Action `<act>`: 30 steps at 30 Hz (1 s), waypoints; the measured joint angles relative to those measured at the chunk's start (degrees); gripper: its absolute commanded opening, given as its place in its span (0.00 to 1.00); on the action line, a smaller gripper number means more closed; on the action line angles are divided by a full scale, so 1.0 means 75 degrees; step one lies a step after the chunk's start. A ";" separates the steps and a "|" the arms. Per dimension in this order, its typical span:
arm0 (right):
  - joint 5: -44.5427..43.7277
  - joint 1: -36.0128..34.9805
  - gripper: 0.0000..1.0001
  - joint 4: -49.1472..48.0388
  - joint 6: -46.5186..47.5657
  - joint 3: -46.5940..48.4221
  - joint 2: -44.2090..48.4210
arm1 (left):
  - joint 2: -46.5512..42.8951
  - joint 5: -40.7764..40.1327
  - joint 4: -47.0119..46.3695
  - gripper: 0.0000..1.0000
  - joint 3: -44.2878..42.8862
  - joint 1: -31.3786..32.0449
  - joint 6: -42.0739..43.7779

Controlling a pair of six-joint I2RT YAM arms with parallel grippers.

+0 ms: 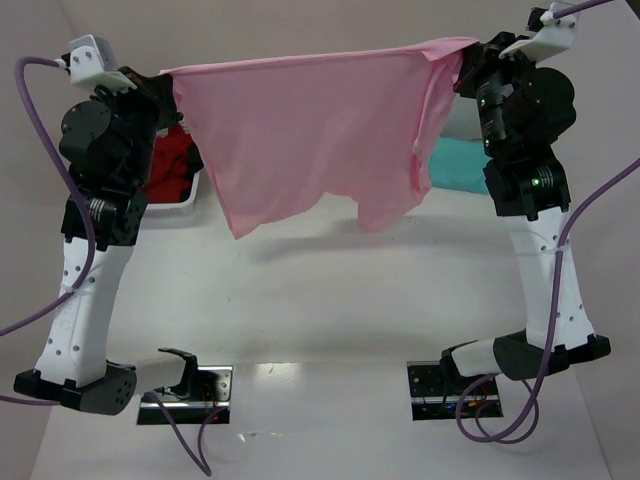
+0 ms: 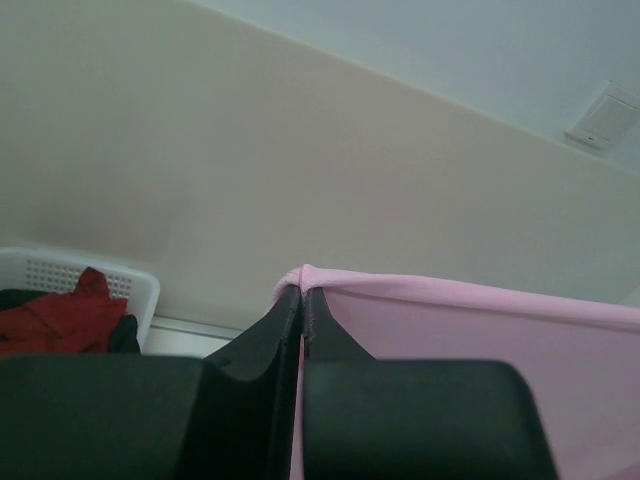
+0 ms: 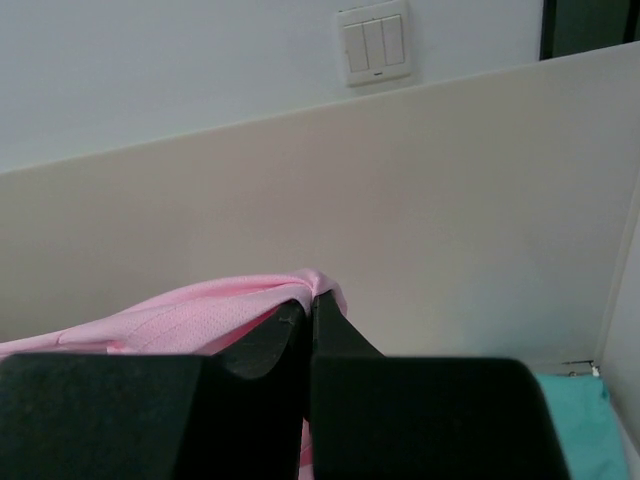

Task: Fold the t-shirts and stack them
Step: Flatten out the tshirt

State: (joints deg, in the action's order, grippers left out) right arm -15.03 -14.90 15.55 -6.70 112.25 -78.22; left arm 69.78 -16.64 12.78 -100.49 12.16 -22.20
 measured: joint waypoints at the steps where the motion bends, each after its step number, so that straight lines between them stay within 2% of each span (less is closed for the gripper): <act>1: 0.0061 -0.0003 0.00 0.0012 0.0003 0.0000 0.0015 | -0.0096 -0.0067 0.0006 0.00 0.0093 0.0006 0.0020; 7: 0.0305 -0.0029 0.00 0.0055 0.0020 -0.0425 0.0226 | -0.0428 -0.0204 -0.0084 0.00 0.0424 0.0006 0.0151; 18: 0.0466 -0.0029 0.00 0.0628 0.0057 -0.1422 0.0774 | -0.0323 -0.0202 0.0027 0.00 0.0810 0.0003 0.0145; 24: 0.0520 -0.0029 0.00 0.1162 0.0090 -0.1251 0.1138 | -0.0442 0.0027 0.0368 0.00 0.0886 0.0003 0.0106; 30: 0.0841 -0.0029 0.00 0.1582 0.0085 -0.0825 0.1634 | -0.1267 0.0431 0.0931 0.00 0.0886 0.0006 0.0062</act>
State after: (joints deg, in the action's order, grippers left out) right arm -8.72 -15.11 27.42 -6.07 106.06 -65.96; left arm 60.27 -13.41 19.76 -93.84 12.21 -21.73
